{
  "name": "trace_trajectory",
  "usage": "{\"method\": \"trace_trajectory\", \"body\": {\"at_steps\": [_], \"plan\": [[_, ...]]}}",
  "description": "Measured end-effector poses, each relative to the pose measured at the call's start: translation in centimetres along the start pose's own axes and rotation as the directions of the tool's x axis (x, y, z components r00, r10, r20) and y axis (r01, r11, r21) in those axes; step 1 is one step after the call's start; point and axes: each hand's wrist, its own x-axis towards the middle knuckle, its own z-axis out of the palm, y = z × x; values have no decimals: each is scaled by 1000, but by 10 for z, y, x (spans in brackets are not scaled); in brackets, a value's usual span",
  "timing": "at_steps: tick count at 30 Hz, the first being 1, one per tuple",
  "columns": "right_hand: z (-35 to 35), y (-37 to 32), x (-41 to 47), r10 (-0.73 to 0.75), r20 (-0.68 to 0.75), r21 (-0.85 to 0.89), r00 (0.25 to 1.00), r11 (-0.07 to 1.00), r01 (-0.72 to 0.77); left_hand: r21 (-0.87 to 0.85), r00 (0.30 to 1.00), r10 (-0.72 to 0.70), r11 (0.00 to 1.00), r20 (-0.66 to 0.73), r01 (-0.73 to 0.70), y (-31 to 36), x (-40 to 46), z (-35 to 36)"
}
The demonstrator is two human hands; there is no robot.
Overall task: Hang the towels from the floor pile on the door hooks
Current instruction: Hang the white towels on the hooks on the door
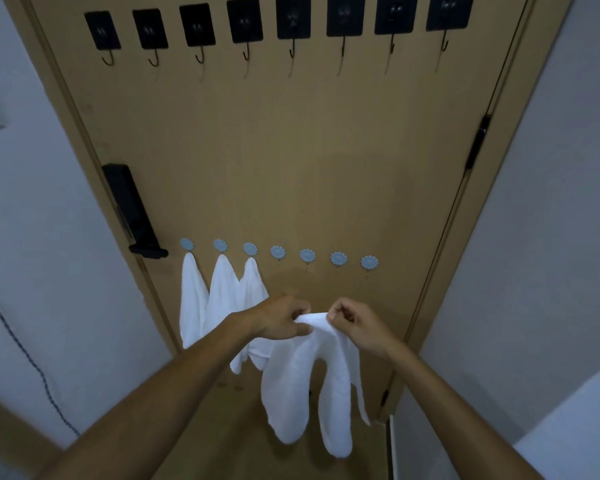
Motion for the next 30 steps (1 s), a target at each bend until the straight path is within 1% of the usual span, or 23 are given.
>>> {"method": "trace_trajectory", "body": {"at_steps": [5,7,12,16,20,23,26,29,30], "plan": [[-5,17,11,61,-26,-53,998,997,-63,68,999,8,998,33,-10,-10,25,3],[-6,25,15,98,-36,-81,995,992,-100,39,999,-1,999,40,-1,-14,37,6],[-16,44,35,204,-36,-42,978,978,-205,-79,994,-2,997,110,11,-28,78,15],[-21,60,61,288,-77,-49,955,955,-292,-54,993,51,997,103,-45,-51,118,22],[-12,72,104,303,-128,-132,944,938,-319,-65,994,81,995,75,-76,-94,148,24],[7,76,145,320,-152,-116,935,934,-338,-90,991,125,989,41,-120,-139,162,18],[29,80,188,330,-153,-105,931,932,-348,-193,986,168,967,-22,-169,-184,170,5],[50,84,233,319,-123,-145,940,931,-335,-217,987,141,964,-81,-155,-227,177,-6],[55,85,248,317,-121,-168,941,927,-334,-204,990,117,970,-75,-130,-240,180,-7]]}}
